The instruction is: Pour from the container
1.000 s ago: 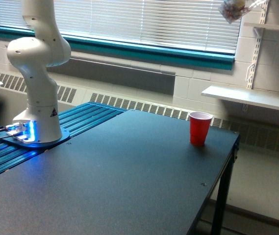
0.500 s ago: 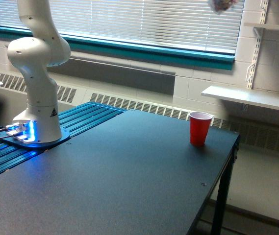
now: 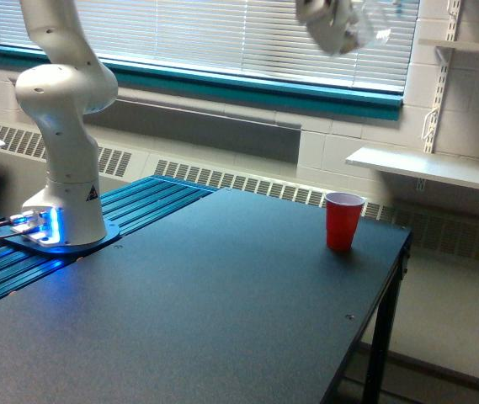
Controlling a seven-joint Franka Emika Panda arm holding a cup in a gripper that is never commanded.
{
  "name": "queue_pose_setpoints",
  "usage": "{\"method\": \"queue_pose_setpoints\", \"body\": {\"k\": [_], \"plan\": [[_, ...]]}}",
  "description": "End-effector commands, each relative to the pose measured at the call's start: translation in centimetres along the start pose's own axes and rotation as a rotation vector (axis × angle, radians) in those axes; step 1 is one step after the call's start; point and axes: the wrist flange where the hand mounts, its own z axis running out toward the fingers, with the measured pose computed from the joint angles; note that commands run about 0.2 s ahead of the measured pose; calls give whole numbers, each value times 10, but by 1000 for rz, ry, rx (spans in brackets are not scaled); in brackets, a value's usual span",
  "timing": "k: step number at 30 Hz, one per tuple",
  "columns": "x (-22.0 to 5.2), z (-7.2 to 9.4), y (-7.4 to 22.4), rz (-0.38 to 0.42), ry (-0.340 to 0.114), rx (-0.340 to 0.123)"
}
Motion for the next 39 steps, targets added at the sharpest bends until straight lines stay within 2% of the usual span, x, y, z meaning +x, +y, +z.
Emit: {"method": "queue_pose_setpoints", "body": {"k": [1, 7, 14, 22, 31, 39], "plan": [[7, -5, 22, 111, -22, 44], [7, -6, 40, 231, -59, 103], [2, 3, 65, 386, -117, 149], [-9, 14, 86, 403, -144, 100], [-25, 19, 92, 385, -168, 94], [-33, 33, 98, 380, -200, 77]]}}
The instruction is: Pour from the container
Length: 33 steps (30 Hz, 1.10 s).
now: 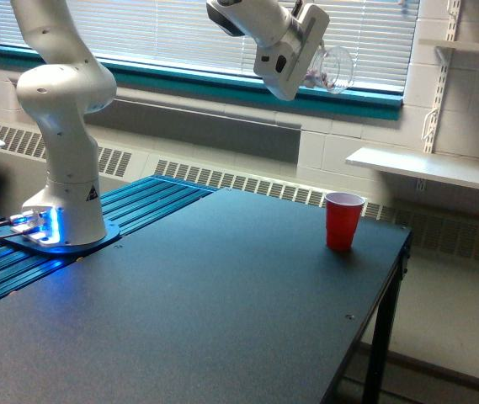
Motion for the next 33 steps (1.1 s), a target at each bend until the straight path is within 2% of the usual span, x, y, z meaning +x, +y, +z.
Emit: {"method": "queue_pose_setpoints", "body": {"k": [1, 9, 16, 27, 32, 33], "plan": [[-6, 13, 7, -12, -43, -17], [15, 30, 15, 73, -102, -48], [30, 42, 10, 111, -138, -51], [54, 64, 8, 136, -139, -69], [60, 82, 18, 145, -133, -103], [61, 89, 23, 146, -129, -125]]}}
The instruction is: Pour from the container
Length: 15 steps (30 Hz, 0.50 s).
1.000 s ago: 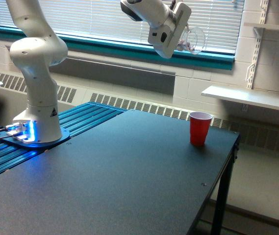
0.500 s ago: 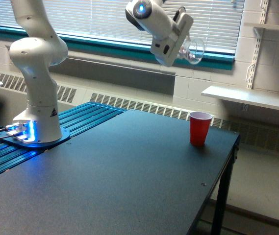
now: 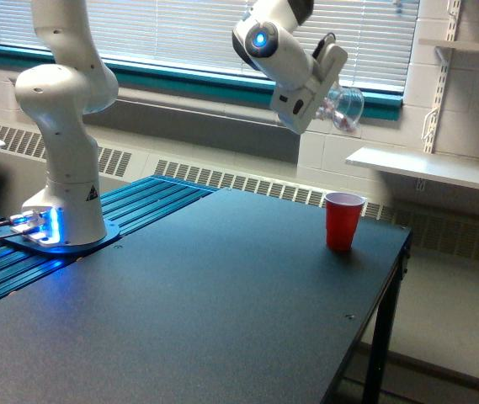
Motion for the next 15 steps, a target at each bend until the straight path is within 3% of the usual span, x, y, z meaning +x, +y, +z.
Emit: {"method": "queue_pose_setpoints", "body": {"k": [1, 11, 15], "plan": [[5, 25, 11, -20, 5, -56], [17, 70, 52, -14, 25, -178], [16, 80, 56, -11, 23, -184]]}}
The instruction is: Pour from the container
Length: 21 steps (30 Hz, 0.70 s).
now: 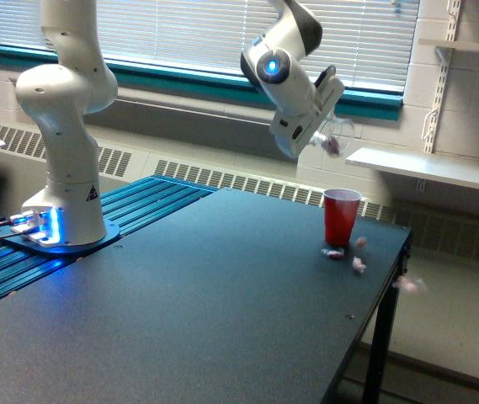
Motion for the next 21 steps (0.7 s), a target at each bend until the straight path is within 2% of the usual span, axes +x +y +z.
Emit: {"method": "queue_pose_setpoints", "body": {"k": [1, 6, 13, 21], "plan": [[-11, 25, 10, -30, -10, -40], [-18, 32, 6, -43, -17, -42], [-25, 29, -9, -52, -24, -4], [-30, 31, -11, -53, -38, 2]]}}
